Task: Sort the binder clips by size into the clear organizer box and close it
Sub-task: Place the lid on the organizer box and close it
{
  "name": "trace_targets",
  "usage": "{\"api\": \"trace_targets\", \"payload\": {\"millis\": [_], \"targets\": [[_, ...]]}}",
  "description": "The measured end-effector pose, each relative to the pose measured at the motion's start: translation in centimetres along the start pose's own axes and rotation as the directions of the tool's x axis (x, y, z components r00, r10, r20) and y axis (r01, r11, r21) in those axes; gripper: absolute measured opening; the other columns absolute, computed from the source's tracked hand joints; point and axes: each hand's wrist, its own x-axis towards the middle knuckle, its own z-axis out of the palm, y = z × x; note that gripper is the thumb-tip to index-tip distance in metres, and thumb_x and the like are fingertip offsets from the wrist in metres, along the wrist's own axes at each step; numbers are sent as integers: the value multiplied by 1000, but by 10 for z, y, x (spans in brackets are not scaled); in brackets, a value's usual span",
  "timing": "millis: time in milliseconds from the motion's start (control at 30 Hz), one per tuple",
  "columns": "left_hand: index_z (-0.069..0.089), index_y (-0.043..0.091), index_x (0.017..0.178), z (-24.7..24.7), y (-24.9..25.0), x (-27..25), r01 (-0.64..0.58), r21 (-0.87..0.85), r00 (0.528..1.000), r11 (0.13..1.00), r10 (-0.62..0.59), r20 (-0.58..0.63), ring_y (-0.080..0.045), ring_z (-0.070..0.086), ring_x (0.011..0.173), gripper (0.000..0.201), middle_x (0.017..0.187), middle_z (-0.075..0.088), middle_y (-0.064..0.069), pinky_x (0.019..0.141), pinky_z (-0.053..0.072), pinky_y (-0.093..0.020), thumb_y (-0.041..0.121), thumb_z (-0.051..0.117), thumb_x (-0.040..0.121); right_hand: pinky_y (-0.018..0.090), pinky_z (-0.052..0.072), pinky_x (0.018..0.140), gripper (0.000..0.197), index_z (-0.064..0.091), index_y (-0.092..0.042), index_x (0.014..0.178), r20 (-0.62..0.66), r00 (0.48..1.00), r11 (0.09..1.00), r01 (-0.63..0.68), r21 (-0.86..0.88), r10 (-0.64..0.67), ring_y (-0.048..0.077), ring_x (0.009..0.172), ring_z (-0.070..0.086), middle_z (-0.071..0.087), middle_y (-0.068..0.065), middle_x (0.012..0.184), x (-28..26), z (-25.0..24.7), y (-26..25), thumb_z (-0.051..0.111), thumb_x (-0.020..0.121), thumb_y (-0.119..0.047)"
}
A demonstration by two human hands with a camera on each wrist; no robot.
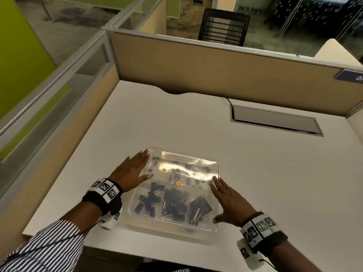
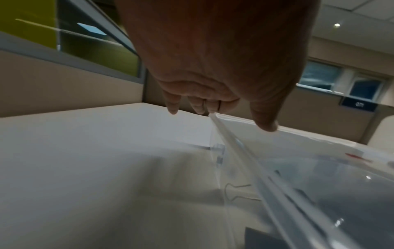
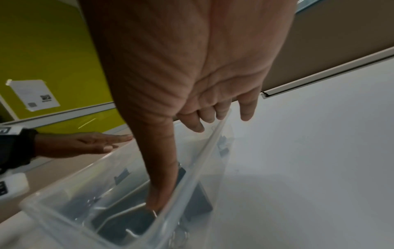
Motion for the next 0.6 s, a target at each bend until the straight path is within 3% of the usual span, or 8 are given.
{"api": "trace_targets", "payload": {"millis": [200, 433, 600], "targets": [[-2, 14, 155, 6, -2, 1, 6, 160, 999, 987, 0, -36, -16, -3, 151, 65, 162, -13, 1, 121, 2, -47, 41, 27, 104, 38, 7, 124, 121, -10, -15, 155, 27, 999, 998, -19, -68, 21, 22, 150, -16, -22, 4, 161, 3, 1, -3, 74, 77, -54], [19, 10, 154, 14, -12, -3, -49, 221, 986, 974, 82, -143, -22, 20, 148, 63, 162, 9, -4, 117, 11, -59, 34, 42, 101, 40, 8, 121, 122, -9, -17, 156, 27, 999, 995, -18, -94, 21, 21, 151, -13, -19, 3, 162, 6, 4, 0, 73, 75, -58], [-1, 16, 156, 10, -6, -3, -16, 129, 996, 992, 28, -88, -14, -3, 150, 62, 162, -11, 4, 120, -4, -51, 42, 20, 104, 40, 11, 122, 122, -9, -17, 156, 20, 1000, 996, -21, -92, 23, 21, 150, -13, -19, 3, 162, 6, 3, -2, 73, 75, -57]]}}
